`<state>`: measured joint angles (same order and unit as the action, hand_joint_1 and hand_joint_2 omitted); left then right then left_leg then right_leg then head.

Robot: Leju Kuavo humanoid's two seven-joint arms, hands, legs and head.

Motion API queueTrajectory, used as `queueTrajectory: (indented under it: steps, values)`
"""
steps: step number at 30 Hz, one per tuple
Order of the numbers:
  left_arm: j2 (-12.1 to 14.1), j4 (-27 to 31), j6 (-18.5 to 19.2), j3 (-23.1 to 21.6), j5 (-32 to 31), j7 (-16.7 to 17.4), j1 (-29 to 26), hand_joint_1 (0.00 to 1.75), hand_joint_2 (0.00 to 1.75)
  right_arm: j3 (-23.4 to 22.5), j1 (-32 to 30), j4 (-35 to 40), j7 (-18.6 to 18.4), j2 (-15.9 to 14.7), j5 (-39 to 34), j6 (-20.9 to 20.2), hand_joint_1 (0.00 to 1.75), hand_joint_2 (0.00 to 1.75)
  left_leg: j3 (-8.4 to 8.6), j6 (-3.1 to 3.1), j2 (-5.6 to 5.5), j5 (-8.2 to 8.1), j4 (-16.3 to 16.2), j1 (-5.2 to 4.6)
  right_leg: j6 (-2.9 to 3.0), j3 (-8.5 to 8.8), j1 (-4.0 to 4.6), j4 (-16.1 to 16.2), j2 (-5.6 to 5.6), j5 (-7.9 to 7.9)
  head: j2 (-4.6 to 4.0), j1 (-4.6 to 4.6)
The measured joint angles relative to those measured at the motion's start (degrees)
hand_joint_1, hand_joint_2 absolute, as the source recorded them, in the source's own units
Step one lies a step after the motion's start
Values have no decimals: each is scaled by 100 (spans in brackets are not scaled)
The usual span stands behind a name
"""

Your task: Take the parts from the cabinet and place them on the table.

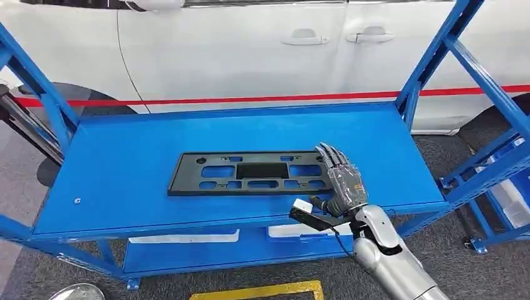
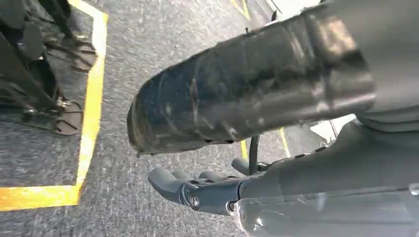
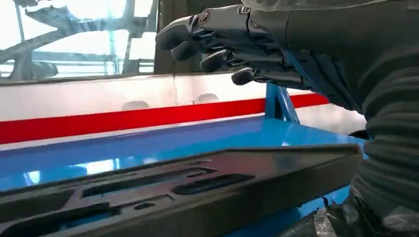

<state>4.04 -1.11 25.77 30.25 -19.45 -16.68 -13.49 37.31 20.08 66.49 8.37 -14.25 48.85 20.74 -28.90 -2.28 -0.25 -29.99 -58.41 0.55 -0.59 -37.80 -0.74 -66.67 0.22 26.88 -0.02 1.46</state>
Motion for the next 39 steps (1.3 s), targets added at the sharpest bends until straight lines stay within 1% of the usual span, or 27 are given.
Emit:
queueTrajectory:
  steps: [1,2,3,4,5,6,7,8,9,10,11,12,13,14,15,16,17,18,19,20,21,22,31,37,39]
  values:
    - [0,0,0,-18,24,4,0,0,0,0,2,-9,-2,-2,44,2,0,175,77,13,2,-60,5,-5,62,143,26,466,-2,-232,0,-2]
    - [-15,-4,0,-31,35,13,10,0,0,2,0,-28,-33,-7,88,4,0,175,65,34,4,-83,26,-16,92,196,68,424,-16,-143,0,11]
    - [-17,-4,0,-41,70,17,21,0,0,2,8,-39,-53,-7,151,13,0,175,89,61,-11,-89,20,-15,123,260,84,531,-17,-141,0,4]
    - [-17,-4,0,-57,89,22,37,0,0,2,18,-57,-72,-9,208,13,0,175,66,79,-1,-90,24,-3,137,256,102,561,-20,-94,0,2]
    - [-17,-4,0,-70,105,24,37,0,0,2,18,-66,-87,-9,243,15,0,175,61,108,12,-86,56,-1,173,261,103,598,-19,-54,0,0]
    - [-20,-4,2,-85,114,24,43,0,0,2,17,-66,-98,-9,252,20,0,175,97,140,30,-99,93,-21,194,305,87,710,-18,-39,0,4]
    - [-6,-2,2,-98,118,13,57,0,0,2,2,-63,-98,-9,263,28,0,175,131,159,31,-172,113,-20,194,414,-2,828,-31,-50,0,4]
    - [-11,-2,2,-111,120,13,50,0,0,2,-1,-66,-98,-9,267,39,16,175,71,179,31,-250,-88,-27,207,497,-2,894,-21,-43,0,15]
    - [-11,-2,0,-116,120,15,45,0,0,2,6,-70,-101,-9,269,37,159,175,-86,190,27,-367,-387,-16,227,537,0,915,-28,-31,0,35]
    - [-11,-2,0,-120,131,28,45,0,0,4,6,-85,-109,-9,289,37,175,175,-427,217,23,-550,-946,-1,245,570,2,915,-31,-3,0,31]
    - [-11,-2,-6,-129,148,33,46,0,0,11,0,-107,-125,-9,347,33,175,175,-729,242,24,-662,-1387,11,244,596,6,914,-35,29,0,31]
    - [-11,-2,-18,-144,188,44,46,0,0,20,-1,-125,-157,-9,385,31,175,175,-938,256,25,-685,-1643,18,243,620,8,912,-34,56,0,31]
    - [-11,-2,-22,-162,221,44,45,0,0,26,-3,-146,-188,-9,424,31,175,175,-1061,271,26,-549,-1679,21,239,664,7,906,-26,90,0,31]
    - [-11,-2,-24,-162,238,44,44,0,0,26,-5,-162,-210,-9,451,31,175,175,-1039,276,28,-325,-1487,24,237,708,5,898,-19,124,0,33]
    - [-11,-2,-24,-164,253,44,45,0,0,28,-8,-177,-216,-9,470,31,175,175,-918,276,28,5,-1101,28,224,762,1,883,-11,171,0,31]
    - [-11,-2,-24,-170,271,44,45,0,0,31,-8,-188,-219,-9,477,31,175,175,-743,267,29,335,-632,33,205,812,-1,863,-2,219,0,31]
    - [-11,-2,-22,-177,286,44,46,0,0,33,-8,-192,-216,-9,479,31,175,175,-621,250,31,510,-244,33,174,851,-3,834,0,276,0,31]
    - [-13,-2,-22,-208,323,44,49,0,0,35,-3,-210,-219,-11,485,31,175,175,-567,236,21,424,-240,-3,129,798,34,807,11,315,0,26]
    - [-13,-2,-26,-223,339,44,53,0,0,39,1,-221,-221,-13,488,31,175,175,-512,193,19,329,-90,0,99,765,38,776,14,333,0,28]
    - [-13,-2,-37,-245,380,44,52,0,0,37,4,-225,-223,-22,492,31,175,175,-537,157,13,347,-104,-2,80,754,42,797,10,316,0,15]
    - [-17,-2,-44,-278,400,48,44,0,0,35,3,-234,-225,-28,496,31,175,175,-524,179,9,365,-60,6,94,759,45,787,9,333,0,22]
    - [-20,-2,-55,-299,435,50,39,0,0,37,3,-242,-223,-26,512,33,175,175,-524,176,6,364,-60,-3,139,756,41,811,4,300,0,17]
    - [-24,-2,-76,-448,581,55,55,0,0,39,45,-245,-205,-68,547,109,175,175,-474,100,-6,308,-60,-12,125,860,41,917,-6,319,0,17]
    - [-31,-2,-107,-511,667,66,58,0,0,39,43,-256,-181,-63,555,127,175,175,-457,95,-7,308,-62,-19,108,872,39,919,-13,318,0,17]
    - [-33,-2,-107,-549,682,46,56,0,0,39,36,-258,-181,-65,562,148,175,175,-448,94,-7,308,-64,-19,79,879,38,919,-15,320,0,17]
